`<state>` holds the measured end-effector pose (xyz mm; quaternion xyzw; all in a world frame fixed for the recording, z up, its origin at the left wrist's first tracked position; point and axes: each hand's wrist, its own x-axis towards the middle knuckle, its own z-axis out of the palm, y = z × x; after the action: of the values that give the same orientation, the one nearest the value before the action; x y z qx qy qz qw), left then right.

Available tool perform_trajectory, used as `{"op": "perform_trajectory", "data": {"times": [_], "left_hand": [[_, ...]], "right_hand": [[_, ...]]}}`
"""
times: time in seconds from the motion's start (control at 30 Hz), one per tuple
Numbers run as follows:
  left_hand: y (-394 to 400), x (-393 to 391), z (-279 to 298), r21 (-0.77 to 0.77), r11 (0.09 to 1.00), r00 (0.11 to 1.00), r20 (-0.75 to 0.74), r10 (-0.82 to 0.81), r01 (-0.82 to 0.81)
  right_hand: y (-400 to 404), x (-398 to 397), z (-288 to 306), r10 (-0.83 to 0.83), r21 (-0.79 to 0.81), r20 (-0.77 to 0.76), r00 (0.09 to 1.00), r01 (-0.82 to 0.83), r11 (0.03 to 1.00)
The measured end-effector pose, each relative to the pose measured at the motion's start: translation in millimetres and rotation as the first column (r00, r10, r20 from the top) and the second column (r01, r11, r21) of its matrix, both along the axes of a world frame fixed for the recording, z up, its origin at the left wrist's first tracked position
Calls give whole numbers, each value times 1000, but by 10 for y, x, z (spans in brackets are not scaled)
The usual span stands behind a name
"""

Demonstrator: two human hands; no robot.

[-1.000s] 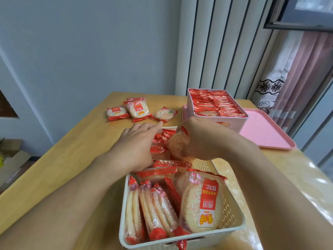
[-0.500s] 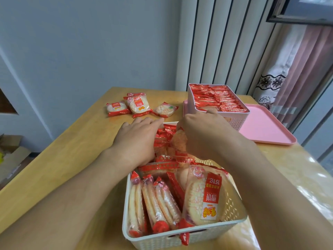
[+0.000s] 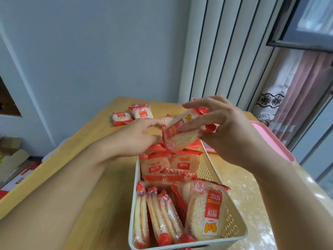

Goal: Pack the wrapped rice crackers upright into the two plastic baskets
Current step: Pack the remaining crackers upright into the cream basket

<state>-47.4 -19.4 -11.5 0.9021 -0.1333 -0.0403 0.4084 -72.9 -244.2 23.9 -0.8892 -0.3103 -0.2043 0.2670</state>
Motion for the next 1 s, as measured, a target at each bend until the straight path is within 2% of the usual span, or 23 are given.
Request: {"op": "perform_trajectory", "data": {"times": [0.07, 0.1, 0.17, 0.23, 0.33, 0.4, 0.47, 0.53, 0.6, 0.63, 0.73, 0.87, 1.0], "left_hand": [[27, -49, 101, -255, 962, 993, 37, 114, -101], [25, -53, 110, -390, 914, 994, -31, 106, -110], [5, -111, 150, -592, 803, 989, -147, -26, -67], [-24, -158, 162, -665, 746, 981, -167, -101, -37], [-19, -128, 167, -705, 707, 989, -138, -57, -58], [-20, -109, 160, -731, 677, 992, -123, -13, -82], [-15, -94, 133, -732, 675, 994, -112, 19, -95], [-19, -104, 112, -708, 701, 993, -119, -2, -83], [-3, -125, 103, -624, 780, 993, -116, -24, -54], [14, -136, 96, -552, 833, 996, -90, -23, -30], [61, -150, 90, -269, 963, 997, 77, -15, 35], [56, -118, 16, -89, 995, 984, 179, -15, 32], [70, -71, -84, 179, 984, 992, 125, -27, 5]], "right_hand": [[14, -4, -1, 25, 68, 86, 996, -31, 997], [27, -6, -15, 36, 89, 117, 992, -47, 995], [57, -3, -20, 58, 115, 144, 988, -75, 990], [60, 1, -31, 66, 126, 140, 988, -84, 989], [31, 8, -17, 42, 157, 80, 996, -54, 986], [21, 22, -27, 32, 334, -51, 998, -14, 942], [47, 13, -18, 92, 500, -233, 968, 39, 865], [73, -1, -39, 93, 497, -308, 947, 76, 864], [96, 9, -71, -10, 393, -224, 974, 99, 914], [104, 19, -92, -35, 356, -201, 979, 107, 928], [157, 48, -174, -5, 266, -270, 963, 80, 961], [266, 89, -348, -36, 138, -264, 964, 74, 988], [253, 75, -360, -48, -115, -325, 944, 11, 993]]}}
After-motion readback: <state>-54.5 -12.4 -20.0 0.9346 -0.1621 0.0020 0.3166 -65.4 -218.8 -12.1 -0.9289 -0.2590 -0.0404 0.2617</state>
